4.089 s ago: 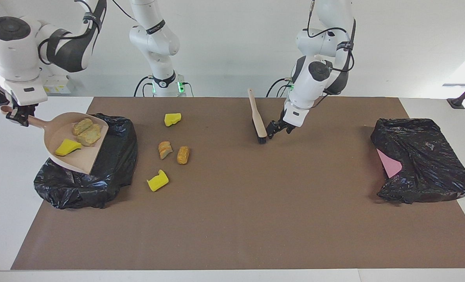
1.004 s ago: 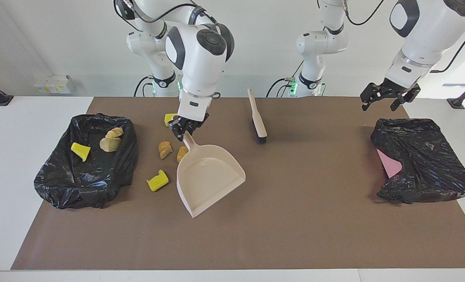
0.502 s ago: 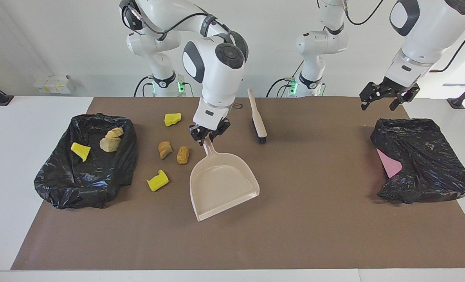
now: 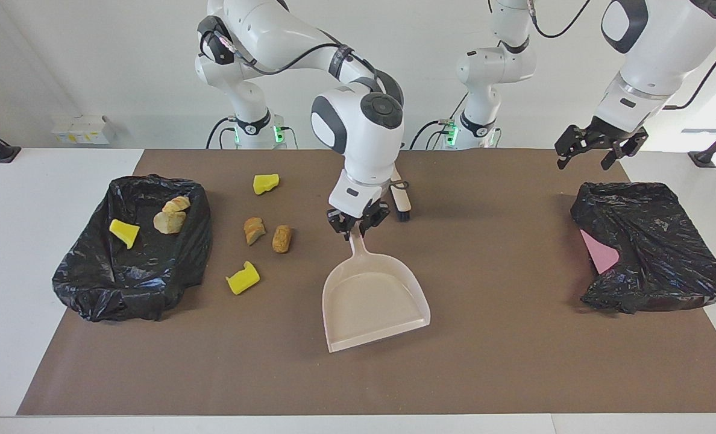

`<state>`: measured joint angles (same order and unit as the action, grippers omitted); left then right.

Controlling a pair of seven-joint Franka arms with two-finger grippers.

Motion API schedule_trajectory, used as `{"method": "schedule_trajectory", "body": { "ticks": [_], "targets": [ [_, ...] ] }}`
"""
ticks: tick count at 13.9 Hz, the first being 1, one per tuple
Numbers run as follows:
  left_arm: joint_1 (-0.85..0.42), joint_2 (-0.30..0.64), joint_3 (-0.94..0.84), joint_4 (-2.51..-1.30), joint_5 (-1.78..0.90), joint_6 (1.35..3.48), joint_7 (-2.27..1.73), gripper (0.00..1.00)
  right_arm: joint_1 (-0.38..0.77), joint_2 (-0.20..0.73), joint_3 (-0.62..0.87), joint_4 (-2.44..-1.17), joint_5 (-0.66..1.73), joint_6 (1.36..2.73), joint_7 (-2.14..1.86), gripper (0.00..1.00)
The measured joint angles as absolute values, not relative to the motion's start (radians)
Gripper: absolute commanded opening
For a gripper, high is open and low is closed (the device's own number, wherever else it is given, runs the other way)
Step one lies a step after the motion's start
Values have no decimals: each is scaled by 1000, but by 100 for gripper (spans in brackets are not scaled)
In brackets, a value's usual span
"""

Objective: Sweep and dump trash in bin

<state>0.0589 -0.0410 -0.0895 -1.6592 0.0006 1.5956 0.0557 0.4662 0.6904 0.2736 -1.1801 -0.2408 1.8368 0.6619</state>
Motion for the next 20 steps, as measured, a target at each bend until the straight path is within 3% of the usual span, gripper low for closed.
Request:
{"method": "schedule_trajectory", "body": {
  "ticks": [5,7,8,9,12,14,17,20],
  "targets": [
    [58,-24,-96,-1658,0,1619,56,100,489,732,273,-1177,-215,1890,711,0],
    [57,-18,-99,-1658,0,1630,56,100,498,745,273,-1179,-214,1898,742,15],
    [57,-16,-100,-1658,0,1633,56,100,503,751,273,-1180,-213,1898,749,30],
    [57,-13,-100,-1658,0,1636,56,100,507,756,273,-1180,-213,1898,756,34],
    [57,-6,-100,-1658,0,1649,56,100,510,754,273,-1177,-210,1898,762,70],
    [57,-4,-100,-1658,0,1651,56,100,506,736,272,-1172,-169,1894,779,88],
    [56,-1,-103,-1659,-1,1658,56,100,510,654,275,-1199,-124,1864,788,90],
    [30,12,-108,-1676,-4,1707,56,100,525,521,302,-1366,-101,1847,802,90]
  ]
}}
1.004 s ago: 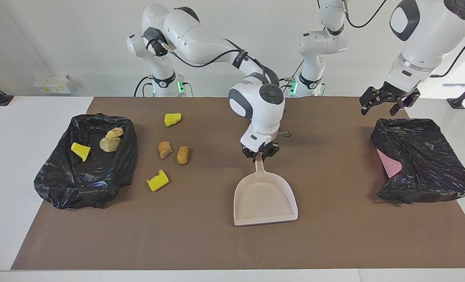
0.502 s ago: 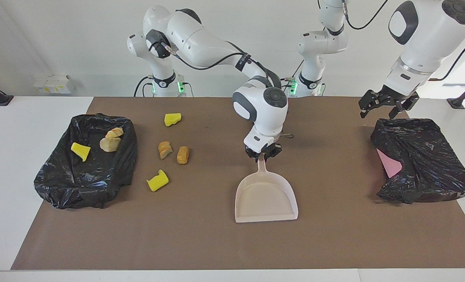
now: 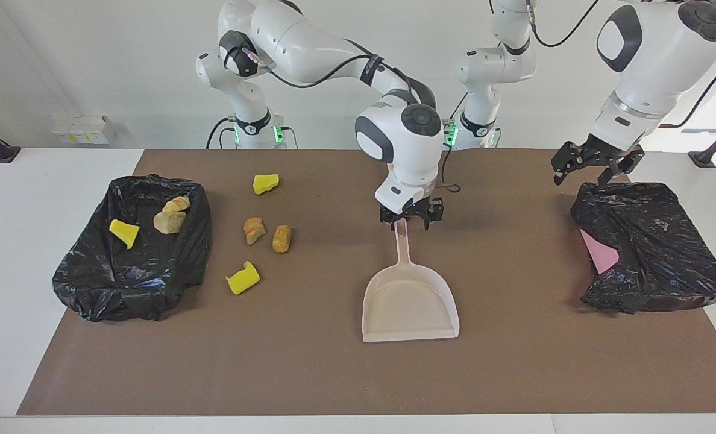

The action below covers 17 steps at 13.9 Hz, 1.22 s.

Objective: Sweep and dump trash in bin

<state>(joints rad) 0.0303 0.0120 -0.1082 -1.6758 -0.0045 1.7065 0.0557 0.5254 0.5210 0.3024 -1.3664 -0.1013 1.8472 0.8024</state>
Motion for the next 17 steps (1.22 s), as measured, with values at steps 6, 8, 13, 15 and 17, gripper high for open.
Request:
{"method": "schedule_trajectory", "body": {
  "ticks": [6,8,13,15,17],
  "targets": [
    [-84,95,-112,-1685,-6,1800,53,100,562,246,362,-1796,17,1894,811,89],
    [-121,128,-112,-1685,-6,1831,38,100,586,162,364,-1971,99,2026,811,88],
    [-241,220,-116,-1690,-15,1943,-141,100,686,75,367,-2205,145,2181,821,79],
    [-283,264,-116,-1691,-52,2016,-185,100,687,75,364,-2213,145,2181,821,75],
    [-313,301,-117,-1692,-70,2073,-198,100,684,75,359,-2214,145,2199,821,71]
  ]
}}
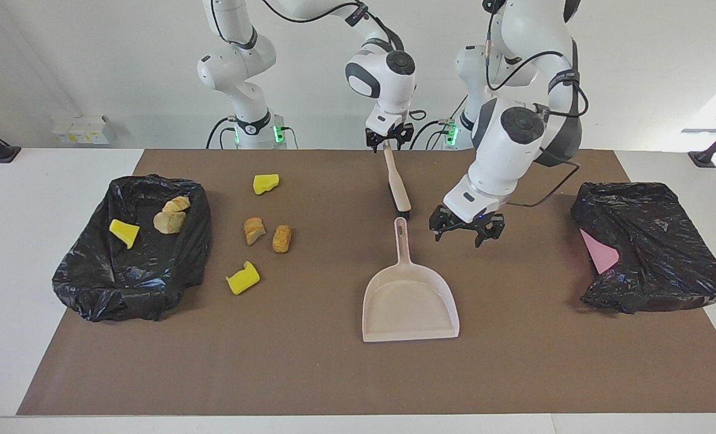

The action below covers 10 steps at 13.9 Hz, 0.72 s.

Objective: Sweep and dump trash in bin

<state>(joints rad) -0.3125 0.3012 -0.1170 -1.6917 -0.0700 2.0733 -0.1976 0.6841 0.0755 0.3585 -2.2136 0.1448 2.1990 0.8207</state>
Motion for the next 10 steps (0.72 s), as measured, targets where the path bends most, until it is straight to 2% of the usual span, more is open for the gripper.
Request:
{"method": "schedule_trajectory", "body": {
  "ticks": [3,7,8,9,10],
  "targets": [
    [-362,340,-118,-1693,-72,2134,-251,100,672,81,357,-2216,145,2255,821,63],
    [-430,358,-119,-1741,-73,2197,-357,100,673,86,356,-2217,145,2265,821,61],
    [-451,359,-118,-1762,-73,2219,-380,100,675,85,357,-2218,145,2265,821,55],
    [-468,362,-118,-1780,-73,2239,-397,100,675,85,358,-2221,145,2265,821,38],
    [-477,363,-118,-1789,-73,2245,-404,84,677,86,359,-2224,146,2265,823,15]
  ]
}}
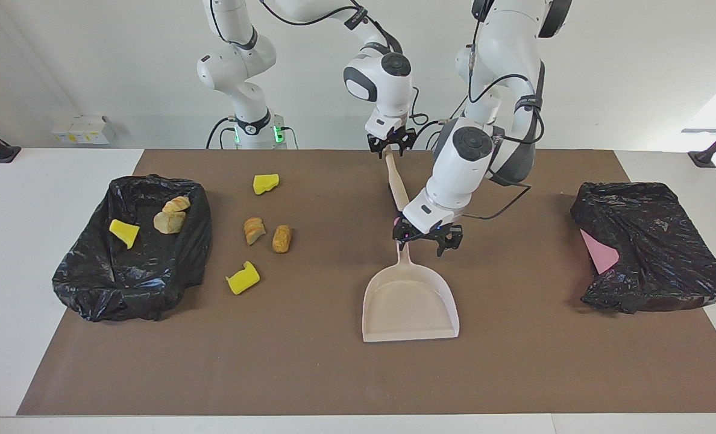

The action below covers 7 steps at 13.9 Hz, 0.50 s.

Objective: Sweep and dump trash in bin

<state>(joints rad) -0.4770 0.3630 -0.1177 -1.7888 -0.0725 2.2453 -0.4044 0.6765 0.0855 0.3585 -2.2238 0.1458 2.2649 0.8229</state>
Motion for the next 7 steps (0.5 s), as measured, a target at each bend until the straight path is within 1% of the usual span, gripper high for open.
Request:
{"method": "schedule_trajectory", "body": {
  "ticks": [1,2,3,4,5,6,7],
  "targets": [
    [-479,364,-117,-1792,-72,2245,-406,72,677,86,359,-2226,146,2265,830,0],
    [-479,364,-115,-1794,-71,2245,-406,65,678,86,359,-2226,146,2265,837,0],
    [-479,364,-112,-1796,-69,2245,-406,50,678,86,359,-2226,146,2265,838,0],
    [-479,364,-110,-1798,-68,2244,-405,26,678,86,359,-2226,146,2265,840,0],
    [-479,364,-108,-1799,-67,2243,-405,5,678,85,358,-2225,146,2265,843,0],
    [-479,364,-106,-1800,-65,2243,-405,0,676,85,357,-2225,146,2266,859,0],
    [-478,364,-104,-1801,-58,2242,-404,0,674,84,355,-2224,146,2266,879,0]
  ]
}}
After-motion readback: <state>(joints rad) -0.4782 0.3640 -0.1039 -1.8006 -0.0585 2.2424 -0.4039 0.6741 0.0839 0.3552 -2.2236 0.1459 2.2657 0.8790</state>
